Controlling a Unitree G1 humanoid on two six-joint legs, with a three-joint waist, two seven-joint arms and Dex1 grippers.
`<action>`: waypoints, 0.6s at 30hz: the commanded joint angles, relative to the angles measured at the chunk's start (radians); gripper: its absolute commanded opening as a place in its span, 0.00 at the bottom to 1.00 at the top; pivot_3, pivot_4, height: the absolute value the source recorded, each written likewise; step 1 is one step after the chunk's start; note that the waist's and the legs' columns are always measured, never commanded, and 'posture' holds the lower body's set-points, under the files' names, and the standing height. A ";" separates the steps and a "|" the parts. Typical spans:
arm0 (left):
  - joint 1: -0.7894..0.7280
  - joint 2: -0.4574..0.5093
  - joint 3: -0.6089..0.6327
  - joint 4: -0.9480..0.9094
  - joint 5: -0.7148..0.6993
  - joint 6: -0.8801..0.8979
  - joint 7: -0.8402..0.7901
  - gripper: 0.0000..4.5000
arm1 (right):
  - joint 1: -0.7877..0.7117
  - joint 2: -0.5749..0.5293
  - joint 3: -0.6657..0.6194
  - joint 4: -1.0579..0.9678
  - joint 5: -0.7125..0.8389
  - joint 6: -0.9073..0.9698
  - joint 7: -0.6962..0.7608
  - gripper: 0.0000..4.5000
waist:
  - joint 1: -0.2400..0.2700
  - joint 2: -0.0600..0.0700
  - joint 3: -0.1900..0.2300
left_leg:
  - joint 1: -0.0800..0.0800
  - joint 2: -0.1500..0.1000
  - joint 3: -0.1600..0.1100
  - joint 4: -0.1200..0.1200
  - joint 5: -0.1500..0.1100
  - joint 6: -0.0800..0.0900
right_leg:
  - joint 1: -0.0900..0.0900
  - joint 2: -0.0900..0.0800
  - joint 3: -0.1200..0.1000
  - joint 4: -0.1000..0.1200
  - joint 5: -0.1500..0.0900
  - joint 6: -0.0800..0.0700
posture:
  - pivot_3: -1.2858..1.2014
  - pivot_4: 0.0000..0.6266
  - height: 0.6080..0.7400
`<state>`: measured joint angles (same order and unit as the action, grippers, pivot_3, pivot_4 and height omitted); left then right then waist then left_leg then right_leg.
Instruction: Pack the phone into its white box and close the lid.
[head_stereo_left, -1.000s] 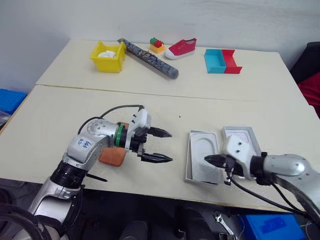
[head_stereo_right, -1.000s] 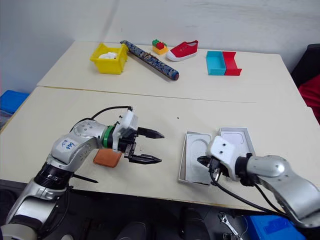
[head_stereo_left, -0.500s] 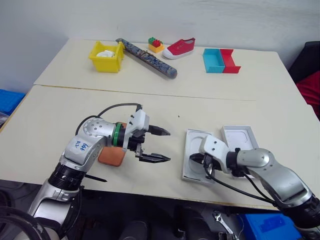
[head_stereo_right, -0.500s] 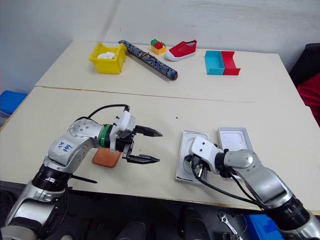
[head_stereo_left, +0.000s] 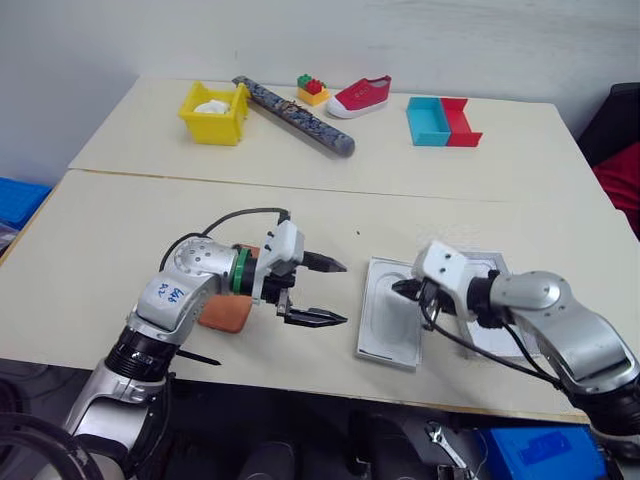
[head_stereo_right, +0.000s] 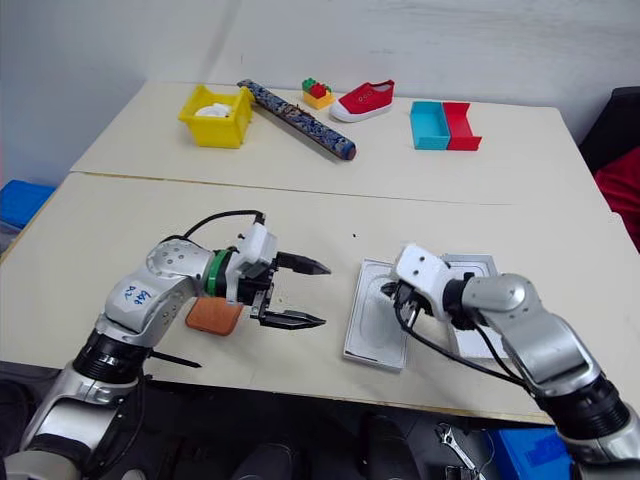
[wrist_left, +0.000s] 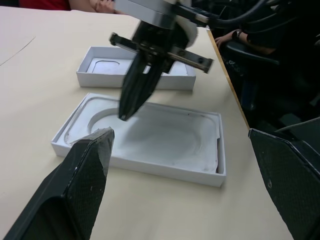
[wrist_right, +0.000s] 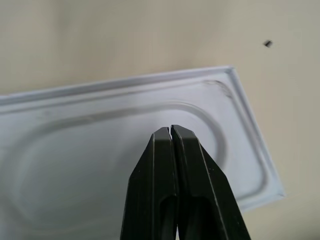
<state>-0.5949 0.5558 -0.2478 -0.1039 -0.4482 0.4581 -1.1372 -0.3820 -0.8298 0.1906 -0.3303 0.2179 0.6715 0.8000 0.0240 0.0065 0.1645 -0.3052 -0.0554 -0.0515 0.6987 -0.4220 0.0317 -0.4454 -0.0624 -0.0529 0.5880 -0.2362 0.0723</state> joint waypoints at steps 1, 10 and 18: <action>-0.016 -0.013 0.009 -0.004 0.008 -0.004 0.001 1.00 | -0.032 0.010 0.023 0.098 -0.068 -0.059 -0.011 0.01 | 0.000 0.000 0.000 | 0.000 0.000 0.000 0.000 0.000 0.000 | 0.000 0.000 0.000 0.000 0.000 0.000 | 0.52 0.24 1.00; 0.006 0.024 0.075 0.015 -0.020 0.094 0.022 1.00 | -0.019 0.073 -0.041 0.041 -0.009 -0.029 0.010 0.01 | -0.001 0.000 0.000 | 0.000 0.000 0.000 0.000 0.000 0.000 | 0.000 0.000 0.000 0.002 0.000 0.000 | 0.52 0.24 1.00; 0.012 0.231 0.235 0.165 -0.123 0.345 -0.069 1.00 | -0.103 0.152 0.006 -0.077 0.105 0.047 0.067 0.01 | -0.014 0.000 0.001 | 0.000 0.000 0.000 0.000 0.000 0.000 | -0.001 0.001 0.000 0.003 0.000 0.000 | 0.52 0.24 1.00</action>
<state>-0.5784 0.7390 -0.0707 0.0327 -0.5335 0.7491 -1.1653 -0.4685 -0.6897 0.1737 -0.3673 0.3012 0.7188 0.8467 0.0096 0.0069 0.1650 -0.3053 -0.0550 -0.0524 0.6980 -0.4219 0.0319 -0.4471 -0.0612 -0.0529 0.5915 -0.2365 0.0716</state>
